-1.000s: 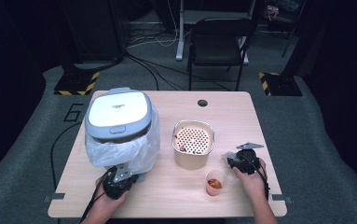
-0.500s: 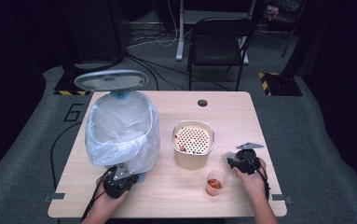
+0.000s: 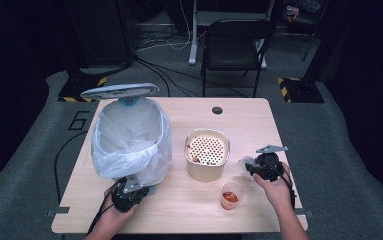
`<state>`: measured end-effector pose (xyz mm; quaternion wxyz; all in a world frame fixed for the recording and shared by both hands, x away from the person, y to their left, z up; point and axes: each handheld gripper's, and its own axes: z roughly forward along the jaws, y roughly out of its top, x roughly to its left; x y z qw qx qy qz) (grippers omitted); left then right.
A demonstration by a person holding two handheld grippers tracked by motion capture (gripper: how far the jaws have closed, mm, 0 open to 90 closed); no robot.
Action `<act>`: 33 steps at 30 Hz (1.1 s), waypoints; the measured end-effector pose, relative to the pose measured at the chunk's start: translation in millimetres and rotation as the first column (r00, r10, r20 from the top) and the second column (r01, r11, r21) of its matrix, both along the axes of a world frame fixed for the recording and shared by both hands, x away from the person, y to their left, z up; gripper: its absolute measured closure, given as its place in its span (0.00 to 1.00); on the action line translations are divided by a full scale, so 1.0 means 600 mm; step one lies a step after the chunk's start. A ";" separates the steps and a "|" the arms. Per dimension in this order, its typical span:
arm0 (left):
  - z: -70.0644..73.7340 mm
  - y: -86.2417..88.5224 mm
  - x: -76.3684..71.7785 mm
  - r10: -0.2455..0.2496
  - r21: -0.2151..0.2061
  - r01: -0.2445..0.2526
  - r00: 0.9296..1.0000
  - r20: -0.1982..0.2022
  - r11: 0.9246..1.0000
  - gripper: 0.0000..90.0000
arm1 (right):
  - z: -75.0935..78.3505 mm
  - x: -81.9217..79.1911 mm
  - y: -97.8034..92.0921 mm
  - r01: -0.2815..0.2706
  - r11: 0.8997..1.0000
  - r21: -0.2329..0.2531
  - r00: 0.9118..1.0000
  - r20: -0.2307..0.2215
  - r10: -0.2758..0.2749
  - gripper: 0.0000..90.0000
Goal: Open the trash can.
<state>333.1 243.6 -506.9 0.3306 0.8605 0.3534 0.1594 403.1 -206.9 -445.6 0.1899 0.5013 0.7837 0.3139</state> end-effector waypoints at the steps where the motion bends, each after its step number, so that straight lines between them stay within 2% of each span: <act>1: 0.000 0.000 0.000 -0.001 0.001 0.001 1.000 0.000 1.000 1.00 | 0.009 -0.001 0.000 -0.002 1.000 -0.006 1.000 0.006 0.002 0.68; 2: 0.000 0.000 0.000 -0.001 0.001 0.001 1.000 0.000 1.000 1.00 | 0.009 -0.001 0.000 -0.002 1.000 -0.006 1.000 0.006 0.002 0.68; 3: 0.000 0.001 0.000 -0.002 0.000 0.002 1.000 0.001 1.000 1.00 | 0.033 -0.004 0.003 -0.013 1.000 -0.007 1.000 0.024 0.013 0.68; 4: 0.000 0.001 0.000 -0.002 0.000 0.002 1.000 0.001 1.000 1.00 | 0.044 -0.004 0.004 -0.025 1.000 -0.007 0.999 0.032 0.025 0.68; 5: 0.000 0.000 0.000 0.000 -0.002 0.000 1.000 0.000 1.000 1.00 | 0.044 -0.004 0.004 -0.025 1.000 -0.007 0.999 0.032 0.025 0.68; 8: -0.001 0.001 0.000 0.001 -0.004 -0.001 1.000 0.001 1.000 1.00 | 0.076 -0.006 0.010 -0.047 0.999 -0.020 0.998 0.052 0.048 0.68; 9: -0.003 -0.003 -0.002 0.022 -0.043 -0.022 1.000 0.002 0.999 1.00 | 0.091 -0.007 0.014 -0.059 0.998 -0.023 0.996 0.059 0.060 0.68; 12: -0.004 -0.003 -0.002 0.027 -0.048 -0.027 1.000 0.000 0.998 1.00 | 0.102 -0.006 0.017 -0.073 0.997 -0.022 0.995 0.064 0.074 0.68; 13: -0.002 0.000 -0.001 0.012 -0.020 -0.012 1.000 0.000 1.000 1.00 | 0.114 -0.006 0.018 -0.081 0.997 -0.011 0.994 0.067 0.082 0.68; 14: -0.001 0.002 -0.001 0.008 -0.009 -0.008 1.000 -0.002 1.000 1.00 | 0.118 -0.005 0.018 -0.089 0.996 -0.010 0.993 0.072 0.090 0.68; 20: -0.001 0.002 -0.001 0.009 -0.010 -0.009 1.000 -0.002 1.000 1.00 | 0.141 -0.004 0.020 -0.103 0.995 0.004 0.992 0.079 0.103 0.68; 21: -0.001 0.002 -0.001 0.010 -0.010 -0.010 1.000 -0.002 1.000 1.00 | 0.151 -0.004 0.022 -0.123 0.992 -0.001 0.988 0.090 0.123 0.68; 24: -0.001 0.002 -0.001 0.011 -0.011 -0.011 1.000 -0.002 1.000 1.00 | 0.159 -0.005 0.027 -0.127 0.992 0.004 0.987 0.096 0.126 0.68; 25: -0.001 0.001 -0.001 0.011 -0.011 -0.011 1.000 -0.003 1.000 1.00 | 0.170 -0.006 0.034 -0.138 0.990 0.001 0.985 0.104 0.137 0.68; 33: -0.001 0.002 -0.001 0.012 -0.014 -0.012 1.000 -0.003 1.000 1.00 | 0.199 -0.008 0.064 -0.195 0.981 -0.008 0.972 0.131 0.195 0.68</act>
